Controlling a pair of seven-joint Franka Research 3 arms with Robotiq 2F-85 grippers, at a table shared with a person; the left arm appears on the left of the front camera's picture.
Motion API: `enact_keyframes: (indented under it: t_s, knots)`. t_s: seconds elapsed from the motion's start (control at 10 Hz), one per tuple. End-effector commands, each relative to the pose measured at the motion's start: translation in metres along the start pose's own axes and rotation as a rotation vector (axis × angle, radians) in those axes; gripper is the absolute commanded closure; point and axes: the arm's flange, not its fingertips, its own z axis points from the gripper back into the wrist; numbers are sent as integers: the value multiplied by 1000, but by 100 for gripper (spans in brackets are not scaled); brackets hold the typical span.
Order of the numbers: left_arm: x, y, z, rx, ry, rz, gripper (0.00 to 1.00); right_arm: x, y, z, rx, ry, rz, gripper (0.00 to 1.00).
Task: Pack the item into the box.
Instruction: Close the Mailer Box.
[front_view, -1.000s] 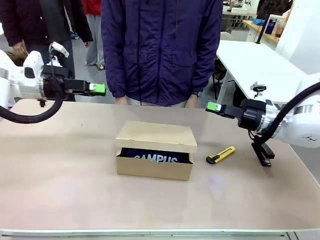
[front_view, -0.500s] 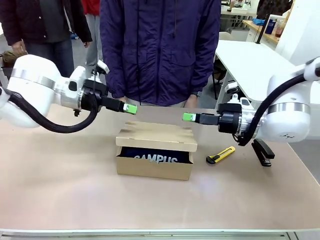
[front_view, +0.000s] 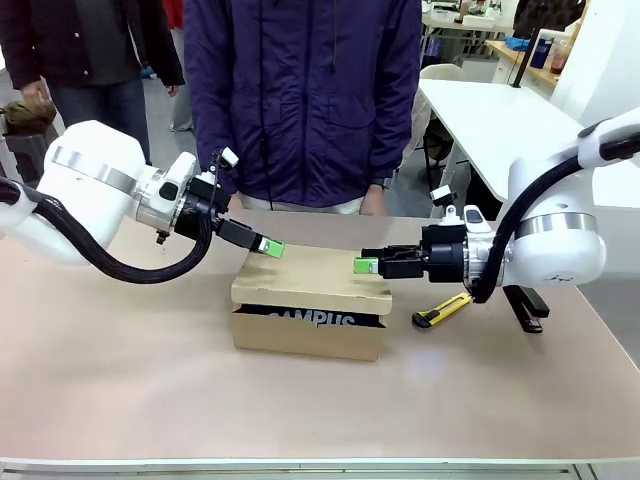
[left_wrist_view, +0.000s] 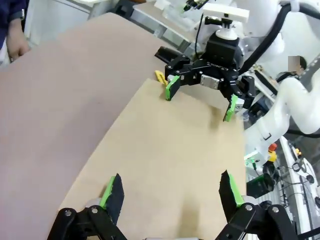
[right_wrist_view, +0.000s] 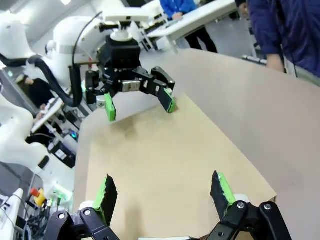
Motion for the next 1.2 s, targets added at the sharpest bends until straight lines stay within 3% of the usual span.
enact_keyframes:
  t_s: [0.0, 0.4, 0.7, 0.8, 1.1]
  knots:
    - [-6, -12, -5, 54, -11, -38, 0, -6, 4, -10, -52, 57, 75, 0]
    - [-7, -17, -5, 72, -6, -44, 0, -7, 5, -8, -32, 51, 59, 0]
    - [4, -30, 34, -86, -64, -42, 0, 18, 6, 29, 19, -79, -79, 0]
    - [7, -33, 56, -121, -39, 14, 0, 30, 8, 52, 45, -131, -184, 0]
    - [7, -35, 138, -240, -63, 452, 0, 41, 16, 130, 38, -129, -605, 0]
